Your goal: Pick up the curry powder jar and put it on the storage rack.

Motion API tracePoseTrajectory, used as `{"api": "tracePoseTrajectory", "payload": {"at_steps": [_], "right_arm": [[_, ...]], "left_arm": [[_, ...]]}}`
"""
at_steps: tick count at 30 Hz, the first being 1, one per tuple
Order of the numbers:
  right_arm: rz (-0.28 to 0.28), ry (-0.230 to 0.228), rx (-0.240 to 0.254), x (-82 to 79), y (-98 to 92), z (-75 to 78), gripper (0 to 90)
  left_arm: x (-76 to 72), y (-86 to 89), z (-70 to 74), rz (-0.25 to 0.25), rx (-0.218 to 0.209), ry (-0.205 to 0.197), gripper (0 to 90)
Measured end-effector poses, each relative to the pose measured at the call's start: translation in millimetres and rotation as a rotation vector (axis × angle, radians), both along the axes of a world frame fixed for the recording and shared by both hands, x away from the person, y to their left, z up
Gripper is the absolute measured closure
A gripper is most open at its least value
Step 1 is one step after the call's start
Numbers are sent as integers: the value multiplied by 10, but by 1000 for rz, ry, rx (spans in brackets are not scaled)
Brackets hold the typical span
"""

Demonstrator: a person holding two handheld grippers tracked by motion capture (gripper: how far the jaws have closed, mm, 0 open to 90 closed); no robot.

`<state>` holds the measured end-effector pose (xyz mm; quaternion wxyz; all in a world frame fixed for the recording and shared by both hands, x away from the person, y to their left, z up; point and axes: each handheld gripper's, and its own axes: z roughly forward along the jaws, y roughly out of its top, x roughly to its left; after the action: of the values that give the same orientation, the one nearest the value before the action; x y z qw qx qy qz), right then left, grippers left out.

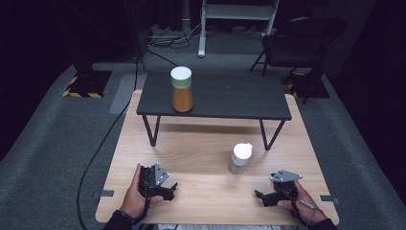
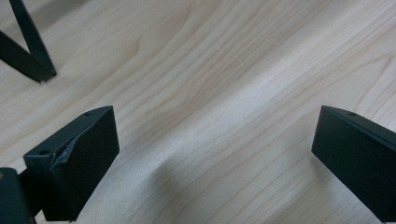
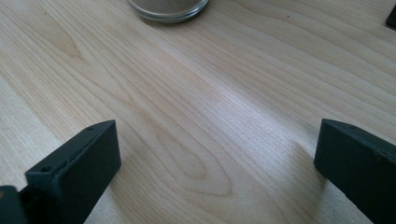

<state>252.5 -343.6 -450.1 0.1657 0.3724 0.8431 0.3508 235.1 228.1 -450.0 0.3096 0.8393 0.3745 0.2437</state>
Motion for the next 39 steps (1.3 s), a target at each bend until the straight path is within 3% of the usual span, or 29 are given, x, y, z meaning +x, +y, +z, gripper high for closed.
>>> {"api": "tracePoseTrajectory", "payload": {"at_steps": [7,10,16,39], "right_arm": [[0,0,0,1,0,0,5],[0,1,0,1,0,0,5],[0,2,1,3,0,1,4],[-1,4,2,5,7,1,2]], "left_arm": [[76,160,-31,19,-62,45,6],[96,199,-31,16,-70,54,6],[228,324,-10,22,-130,141,5],[238,349,-12,11,-130,141,4]]}}
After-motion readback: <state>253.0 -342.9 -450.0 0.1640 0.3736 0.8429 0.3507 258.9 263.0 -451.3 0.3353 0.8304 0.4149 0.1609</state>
